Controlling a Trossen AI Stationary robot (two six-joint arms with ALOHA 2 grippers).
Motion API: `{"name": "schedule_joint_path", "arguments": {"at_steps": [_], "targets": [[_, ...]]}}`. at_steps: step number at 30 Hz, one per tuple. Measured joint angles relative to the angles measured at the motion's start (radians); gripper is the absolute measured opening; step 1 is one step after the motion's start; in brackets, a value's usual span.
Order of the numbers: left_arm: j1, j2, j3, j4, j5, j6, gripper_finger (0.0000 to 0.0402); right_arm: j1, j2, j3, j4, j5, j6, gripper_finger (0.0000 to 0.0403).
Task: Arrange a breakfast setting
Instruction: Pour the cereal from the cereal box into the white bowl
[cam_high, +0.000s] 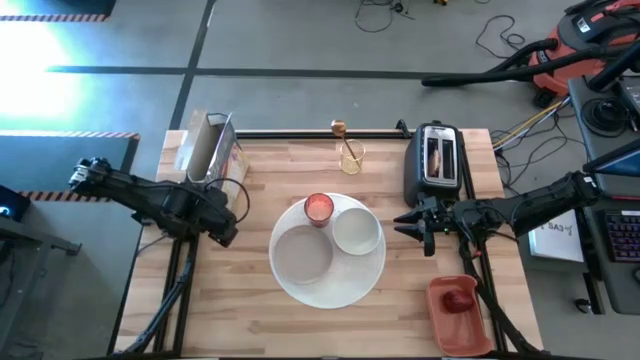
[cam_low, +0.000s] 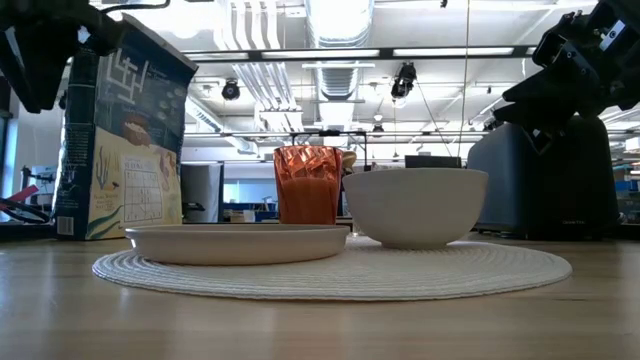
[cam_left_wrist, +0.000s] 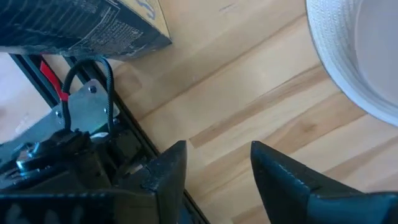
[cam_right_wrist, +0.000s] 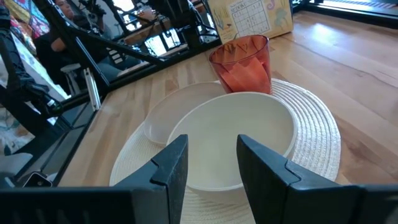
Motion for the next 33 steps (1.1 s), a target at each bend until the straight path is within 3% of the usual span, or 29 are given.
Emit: {"name": "schedule_joint_path", "arguments": {"at_steps": [5,17,28,33], "targets": [[0.0,0.0,-0.031,-0.008,-0.014,0.016,0.0189,0.0,0.0,0.0,0.0,0.0,0.0,0.0128],[-0.002,0.009,-0.072,-0.038,-0.051,-0.084,0.0197,0.0,0.0,0.0,0.0,0.0,0.0,0.0128],[-0.004,0.015,-0.078,0.014,-0.12,-0.05,0.0287,0.0,0.0,0.0,0.0,0.0,0.0,0.0128],[-0.004,0.018,-0.103,0.007,-0.158,-0.125,0.0315,0.0,0.0,0.0,0.0,0.0,0.0,0.0128]]}}
